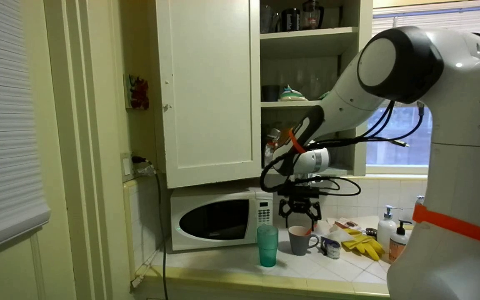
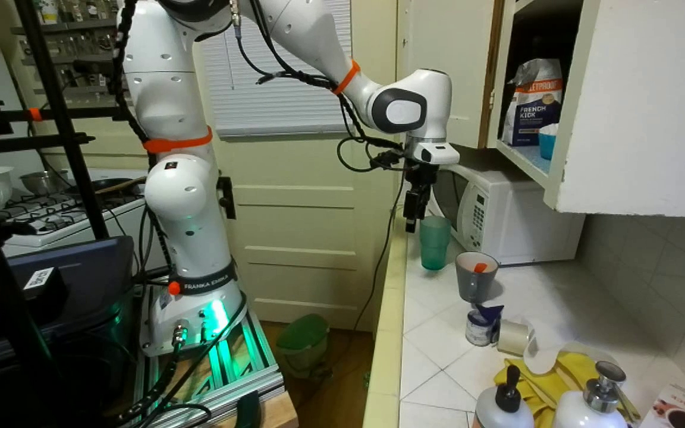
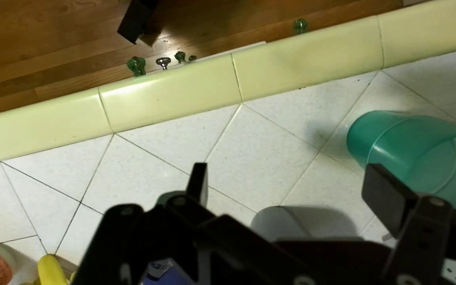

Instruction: Put the blue cup on the bottom shelf of the right upper cabinet then put the orange spoon from the mug in the blue cup.

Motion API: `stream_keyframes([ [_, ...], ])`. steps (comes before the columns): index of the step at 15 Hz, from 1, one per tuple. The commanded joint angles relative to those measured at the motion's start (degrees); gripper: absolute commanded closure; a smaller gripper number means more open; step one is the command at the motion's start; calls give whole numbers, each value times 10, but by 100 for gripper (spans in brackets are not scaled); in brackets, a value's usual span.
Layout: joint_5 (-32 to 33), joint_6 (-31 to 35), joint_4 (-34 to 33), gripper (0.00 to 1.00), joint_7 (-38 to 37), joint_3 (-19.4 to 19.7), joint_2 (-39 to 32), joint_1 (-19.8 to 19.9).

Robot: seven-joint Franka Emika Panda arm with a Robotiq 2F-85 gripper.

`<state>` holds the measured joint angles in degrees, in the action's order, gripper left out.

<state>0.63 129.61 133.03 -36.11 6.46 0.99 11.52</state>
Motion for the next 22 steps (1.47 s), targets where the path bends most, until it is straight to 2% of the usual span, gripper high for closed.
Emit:
stream_keyframes([
  [1,-1,41,-20,0,-14,8,-46,-12],
  [8,-37,117,-25,0,3,7,-75,-28],
  [16,-86,136,-38,0,20,6,-112,-42],
  [17,-90,138,-40,17,21,6,-118,-42],
  [22,-99,147,-55,58,15,9,-140,-46],
])
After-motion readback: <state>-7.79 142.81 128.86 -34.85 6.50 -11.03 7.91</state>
